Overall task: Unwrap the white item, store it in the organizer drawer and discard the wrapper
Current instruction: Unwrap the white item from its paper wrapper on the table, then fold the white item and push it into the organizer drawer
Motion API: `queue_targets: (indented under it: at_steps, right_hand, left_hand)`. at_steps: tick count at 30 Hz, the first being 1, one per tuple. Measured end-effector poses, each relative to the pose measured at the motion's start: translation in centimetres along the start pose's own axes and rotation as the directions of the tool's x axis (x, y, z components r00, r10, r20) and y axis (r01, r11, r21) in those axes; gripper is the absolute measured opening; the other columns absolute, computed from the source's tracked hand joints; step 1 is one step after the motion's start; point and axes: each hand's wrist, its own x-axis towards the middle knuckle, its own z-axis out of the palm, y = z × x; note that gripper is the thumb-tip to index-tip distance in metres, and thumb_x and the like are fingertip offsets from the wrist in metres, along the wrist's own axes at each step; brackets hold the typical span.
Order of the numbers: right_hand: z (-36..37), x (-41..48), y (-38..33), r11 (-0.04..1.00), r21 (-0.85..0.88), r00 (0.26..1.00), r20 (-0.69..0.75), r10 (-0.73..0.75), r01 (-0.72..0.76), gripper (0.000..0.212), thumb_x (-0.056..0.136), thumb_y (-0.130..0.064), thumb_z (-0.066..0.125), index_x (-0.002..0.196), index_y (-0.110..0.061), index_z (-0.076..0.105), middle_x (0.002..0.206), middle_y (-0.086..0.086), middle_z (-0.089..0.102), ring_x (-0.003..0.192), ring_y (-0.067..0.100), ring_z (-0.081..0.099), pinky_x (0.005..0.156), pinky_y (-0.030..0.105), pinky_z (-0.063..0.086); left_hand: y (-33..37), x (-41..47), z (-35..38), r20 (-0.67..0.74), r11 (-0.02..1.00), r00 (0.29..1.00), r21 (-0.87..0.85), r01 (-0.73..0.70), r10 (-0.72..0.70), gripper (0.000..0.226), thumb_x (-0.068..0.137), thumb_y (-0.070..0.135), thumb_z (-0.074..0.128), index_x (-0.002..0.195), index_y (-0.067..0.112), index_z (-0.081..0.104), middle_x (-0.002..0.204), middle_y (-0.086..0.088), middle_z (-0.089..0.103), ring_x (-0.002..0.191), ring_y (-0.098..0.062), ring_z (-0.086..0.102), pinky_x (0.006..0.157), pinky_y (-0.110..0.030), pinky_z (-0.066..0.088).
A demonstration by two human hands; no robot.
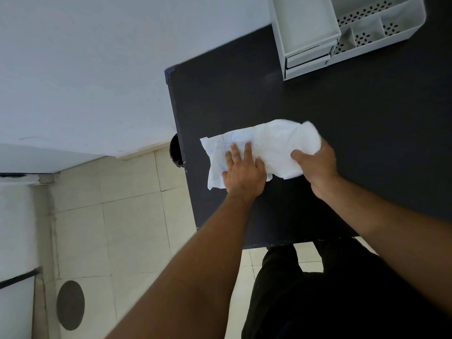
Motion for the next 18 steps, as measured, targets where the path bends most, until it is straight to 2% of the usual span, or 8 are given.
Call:
queue_targets:
  at_steps: [2, 4, 6, 8, 10, 12, 15, 18]
  right_hand:
    - [-0.5, 0.1, -0.3, 0.994, 0.078, 0.995, 0.07, 0.071, -0.077, 0.062, 0.083, -0.003, 0.076, 0.133, -0.033, 0.054, 0.124, -0.006, 0.063, 0.11, 0.017, 0.063, 0.084, 0.04, 0.059]
    - [-1.0, -0.1, -0.5, 0.984, 0.064, 0.97, 0.189, 0.154, -0.169, 0.066, 0.084, -0.001, 0.076, 0.133, -0.038, 0.053, 0.126, -0.005, 0.062, 0.11, 0.018, 0.063, 0.074, 0.043, 0.062]
    - [-1.3, -0.1, -0.3, 0.984, 0.049, 0.97, 0.18, 0.162, -0.174, 0.068, 0.086, 0.005, 0.069, 0.139, -0.033, 0.052, 0.125, -0.003, 0.061, 0.111, 0.021, 0.063, 0.066, 0.039, 0.062]
    - [-1.5, -0.1, -0.2, 0.983, 0.108, 0.986, 0.09, 0.139, -0.149, 0.067, 0.086, 0.008, 0.064, 0.142, -0.028, 0.052, 0.12, -0.004, 0.062, 0.108, 0.02, 0.064, 0.062, 0.034, 0.061]
    - [-2.0, 0.1, -0.1, 0.975, 0.188, 0.993, 0.031, 0.118, -0.122, 0.063, 0.087, 0.006, 0.064, 0.142, -0.024, 0.053, 0.121, -0.002, 0.063, 0.111, 0.021, 0.065, 0.065, 0.035, 0.061]
    - [-2.6, 0.2, 0.0, 0.962, 0.252, 0.993, 0.084, 0.089, -0.107, 0.058, 0.088, 0.005, 0.061, 0.139, -0.021, 0.055, 0.126, 0.002, 0.066, 0.114, 0.024, 0.066, 0.072, 0.039, 0.063]
    - [-3.2, 0.1, -0.3, 0.964, 0.254, 0.986, 0.162, 0.037, -0.078, 0.055, 0.089, 0.006, 0.059, 0.137, -0.019, 0.057, 0.129, 0.005, 0.067, 0.115, 0.025, 0.067, 0.081, 0.047, 0.062]
    - [-3.3, -0.1, -1.3, 0.972, 0.235, 0.998, 0.059, -0.025, 0.01, 0.05, 0.09, 0.002, 0.062, 0.134, -0.022, 0.059, 0.122, -0.003, 0.068, 0.113, 0.019, 0.067, 0.086, 0.047, 0.061]
  left_hand:
    - [0.2, -0.1, 0.0, 0.008, 1.0, 1.0, -0.028, 0.007, -0.007, 0.06, 0.106, 0.047, 0.027, 0.162, 0.031, 0.012, 0.172, -0.005, -0.003, 0.158, -0.03, 0.0, 0.114, -0.063, 0.027]
    - [0.4, -0.1, 0.1, 0.021, 0.999, 1.0, -0.05, 0.018, -0.017, 0.061, 0.106, 0.048, 0.027, 0.162, 0.031, 0.01, 0.172, -0.005, -0.006, 0.158, -0.03, -0.003, 0.115, -0.063, 0.026]
    - [0.5, 0.0, 0.2, 0.031, 0.996, 0.999, -0.082, 0.028, -0.026, 0.062, 0.106, 0.048, 0.027, 0.163, 0.031, 0.01, 0.172, -0.005, -0.008, 0.158, -0.029, -0.006, 0.117, -0.063, 0.024]
    - [0.5, 0.0, 0.2, 0.034, 0.995, 0.999, -0.098, 0.031, -0.028, 0.062, 0.106, 0.048, 0.027, 0.163, 0.031, 0.009, 0.172, -0.004, -0.009, 0.157, -0.029, -0.007, 0.118, -0.064, 0.022]
    - [0.5, -0.1, 0.3, 0.036, 0.994, 0.999, -0.103, 0.037, -0.034, 0.062, 0.106, 0.049, 0.027, 0.163, 0.032, 0.009, 0.172, -0.004, -0.009, 0.157, -0.028, -0.008, 0.117, -0.064, 0.022]
    - [0.6, -0.1, 0.3, 0.027, 0.994, 0.999, -0.105, 0.037, -0.034, 0.063, 0.106, 0.052, 0.027, 0.163, 0.032, 0.009, 0.172, -0.004, -0.009, 0.157, -0.028, -0.007, 0.117, -0.064, 0.021]
    - [0.8, -0.2, 0.3, -0.004, 0.99, 0.999, -0.136, 0.037, -0.038, 0.068, 0.104, 0.058, 0.03, 0.162, 0.031, 0.009, 0.172, -0.006, -0.005, 0.157, -0.03, -0.005, 0.117, -0.065, 0.021]
    - [1.6, -0.8, -0.1, -0.096, 0.979, 0.995, -0.205, 0.008, -0.029, 0.073, 0.102, 0.063, 0.033, 0.162, 0.029, 0.011, 0.172, -0.006, -0.001, 0.158, -0.029, -0.001, 0.118, -0.063, 0.021]
